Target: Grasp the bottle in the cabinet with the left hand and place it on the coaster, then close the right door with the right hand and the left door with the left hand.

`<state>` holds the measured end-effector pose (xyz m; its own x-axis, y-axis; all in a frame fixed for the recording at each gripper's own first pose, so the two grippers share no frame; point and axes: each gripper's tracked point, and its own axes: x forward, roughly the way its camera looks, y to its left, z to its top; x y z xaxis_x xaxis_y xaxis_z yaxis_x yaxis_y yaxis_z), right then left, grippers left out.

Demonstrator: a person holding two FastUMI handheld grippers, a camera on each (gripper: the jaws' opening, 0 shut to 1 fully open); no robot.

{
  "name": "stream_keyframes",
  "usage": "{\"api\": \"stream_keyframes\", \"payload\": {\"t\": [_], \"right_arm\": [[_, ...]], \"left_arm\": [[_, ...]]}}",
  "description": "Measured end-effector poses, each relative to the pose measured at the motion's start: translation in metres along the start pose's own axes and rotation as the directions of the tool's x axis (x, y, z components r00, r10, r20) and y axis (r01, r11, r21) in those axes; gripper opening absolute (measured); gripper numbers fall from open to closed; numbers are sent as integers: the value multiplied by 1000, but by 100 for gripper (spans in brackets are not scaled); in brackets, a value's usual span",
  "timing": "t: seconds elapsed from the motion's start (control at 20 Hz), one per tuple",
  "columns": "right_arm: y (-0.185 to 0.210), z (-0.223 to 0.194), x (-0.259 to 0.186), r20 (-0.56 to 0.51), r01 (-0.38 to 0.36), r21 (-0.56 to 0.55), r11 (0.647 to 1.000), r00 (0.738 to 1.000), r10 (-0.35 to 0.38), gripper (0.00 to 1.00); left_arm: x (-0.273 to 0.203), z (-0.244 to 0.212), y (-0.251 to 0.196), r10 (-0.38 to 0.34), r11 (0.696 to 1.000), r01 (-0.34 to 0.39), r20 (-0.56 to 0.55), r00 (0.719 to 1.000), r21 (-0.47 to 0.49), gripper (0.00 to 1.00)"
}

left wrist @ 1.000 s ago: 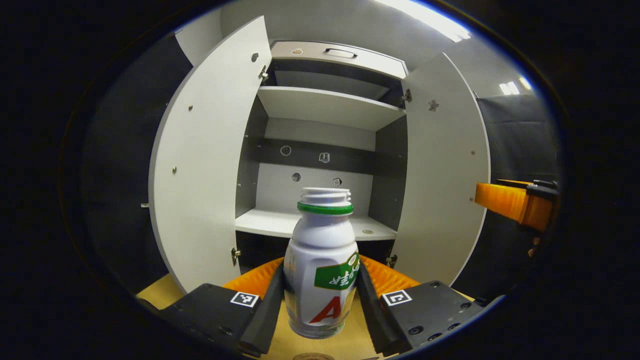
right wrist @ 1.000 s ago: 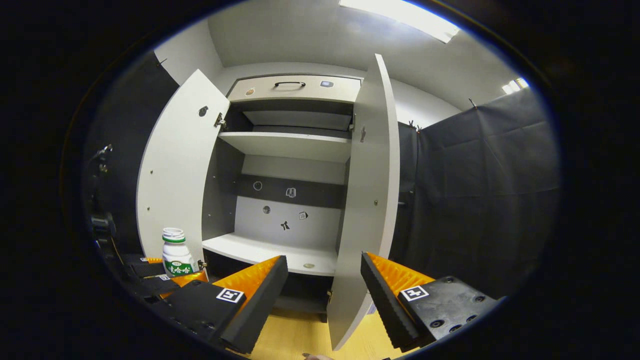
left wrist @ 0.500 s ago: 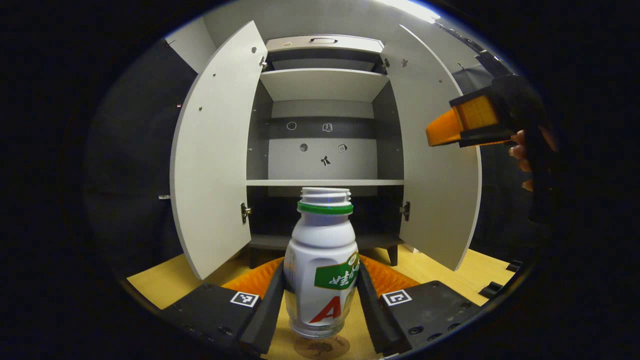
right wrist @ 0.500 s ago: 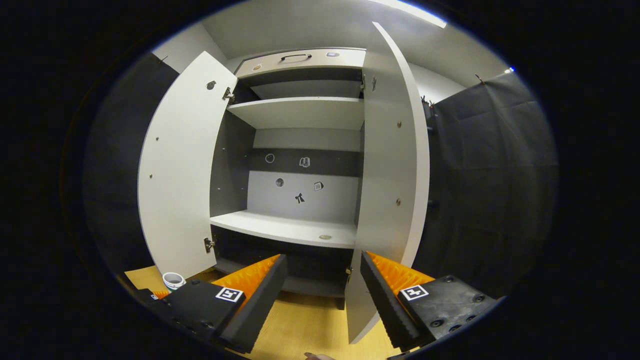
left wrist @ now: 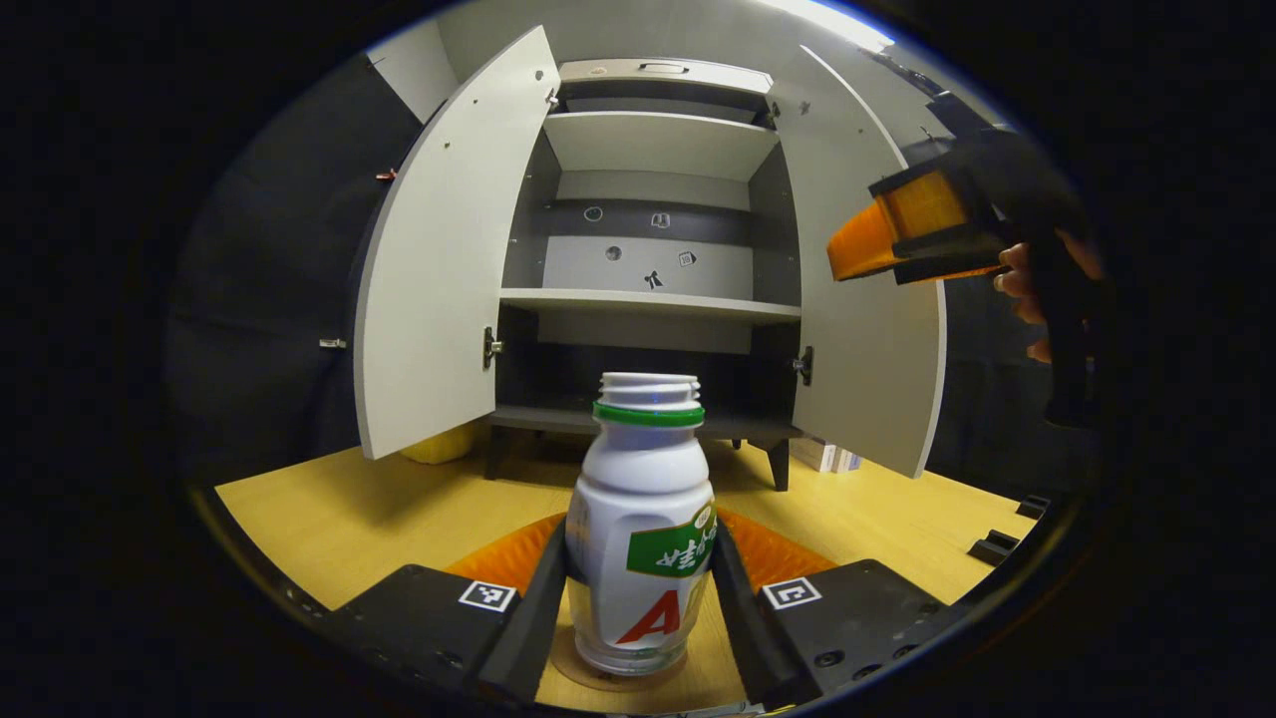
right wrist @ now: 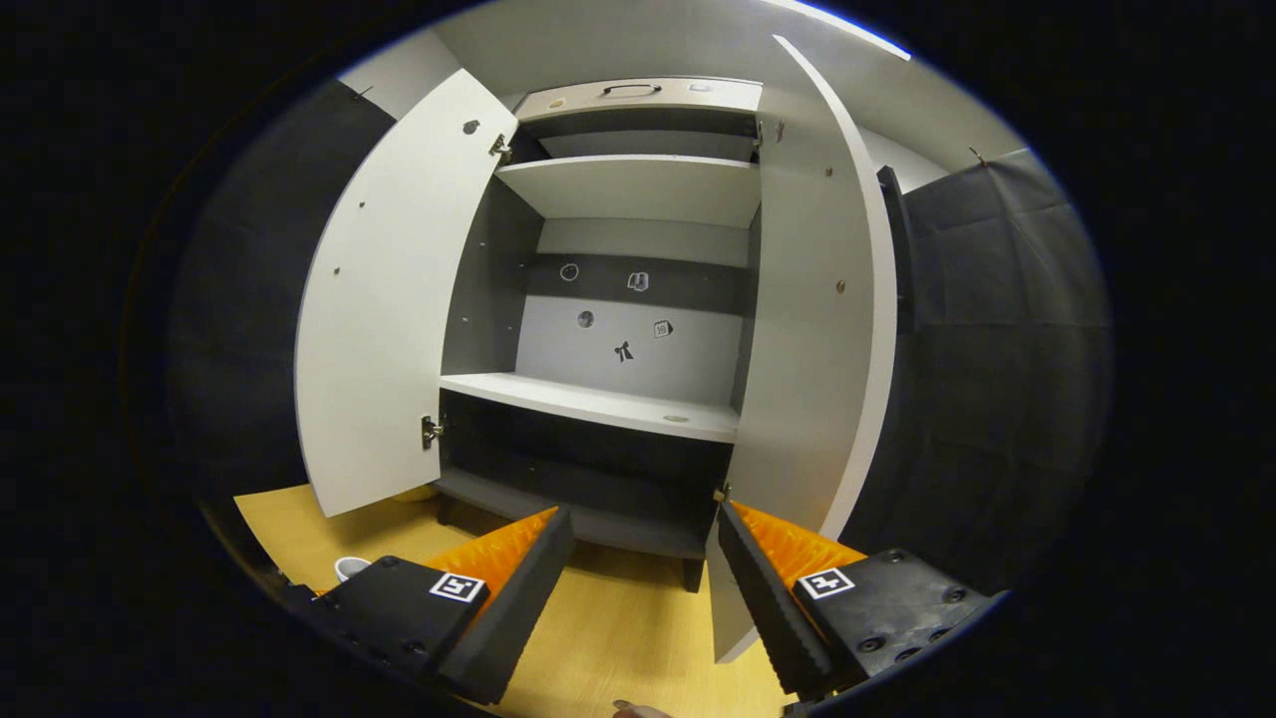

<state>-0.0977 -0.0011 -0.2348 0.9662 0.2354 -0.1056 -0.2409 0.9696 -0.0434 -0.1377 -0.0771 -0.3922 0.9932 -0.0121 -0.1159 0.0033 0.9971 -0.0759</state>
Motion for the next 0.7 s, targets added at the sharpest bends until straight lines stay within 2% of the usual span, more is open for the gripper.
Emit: {"api": "stream_keyframes", "payload": {"t": [0.35,0.45,0.7], "right_arm": [[7,-23,5,-29,-27,-23,999,999,26,98],[9,-27,7,-33,-38,-33,999,999,37,98],[14,-35,7,-48,-71,-54,996,997,68,98]], "left_arm": [[9,-14,3,-6,1000,5,18,1000,26,75],[8,-17,10,16,998,-17,19,1000,58,75],[6,-18,13,27,999,-27,37,999,19,77]]}}
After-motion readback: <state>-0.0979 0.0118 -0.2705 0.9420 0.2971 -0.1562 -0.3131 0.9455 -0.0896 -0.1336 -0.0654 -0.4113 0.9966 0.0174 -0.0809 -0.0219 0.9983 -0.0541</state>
